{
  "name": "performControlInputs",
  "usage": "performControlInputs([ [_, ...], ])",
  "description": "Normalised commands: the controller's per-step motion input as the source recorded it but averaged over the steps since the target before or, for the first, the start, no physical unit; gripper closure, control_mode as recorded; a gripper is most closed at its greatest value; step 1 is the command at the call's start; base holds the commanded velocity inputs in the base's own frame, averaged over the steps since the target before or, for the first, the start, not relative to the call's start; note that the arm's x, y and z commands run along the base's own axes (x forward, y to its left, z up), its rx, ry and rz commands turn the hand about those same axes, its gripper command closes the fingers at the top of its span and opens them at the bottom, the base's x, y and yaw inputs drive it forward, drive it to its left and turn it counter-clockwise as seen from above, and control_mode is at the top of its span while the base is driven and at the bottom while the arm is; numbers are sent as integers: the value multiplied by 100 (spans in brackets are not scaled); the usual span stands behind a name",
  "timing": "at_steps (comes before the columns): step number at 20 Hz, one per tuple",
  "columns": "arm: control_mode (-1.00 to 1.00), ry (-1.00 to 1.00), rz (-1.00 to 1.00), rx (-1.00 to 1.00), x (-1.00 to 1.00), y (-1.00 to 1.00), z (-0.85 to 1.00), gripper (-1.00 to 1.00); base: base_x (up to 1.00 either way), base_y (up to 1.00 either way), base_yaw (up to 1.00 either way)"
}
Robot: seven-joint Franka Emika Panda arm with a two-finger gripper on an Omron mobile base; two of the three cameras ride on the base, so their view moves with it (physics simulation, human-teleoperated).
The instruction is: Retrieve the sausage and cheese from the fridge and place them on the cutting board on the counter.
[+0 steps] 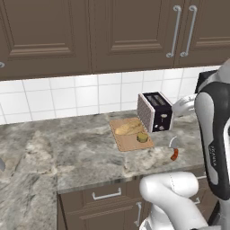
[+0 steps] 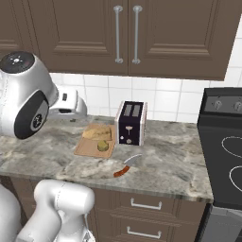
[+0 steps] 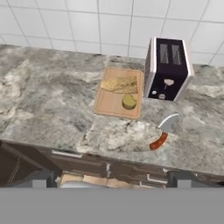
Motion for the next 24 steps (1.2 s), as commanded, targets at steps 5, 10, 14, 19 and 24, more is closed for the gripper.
performControlInputs([
  [5,-100,0,-2,0,-31,3,-28,-100,0,0,0],
  [10,100,0,-1,0,0,5,-4,-100,0,0,0],
  [14,100,0,0,0,0,0,0,-100,-44,-23,-16],
  [19,100,0,0,0,0,0,0,-100,-9,-64,-69],
  [24,100,0,0,0,0,0,0,-100,0,-90,-62],
])
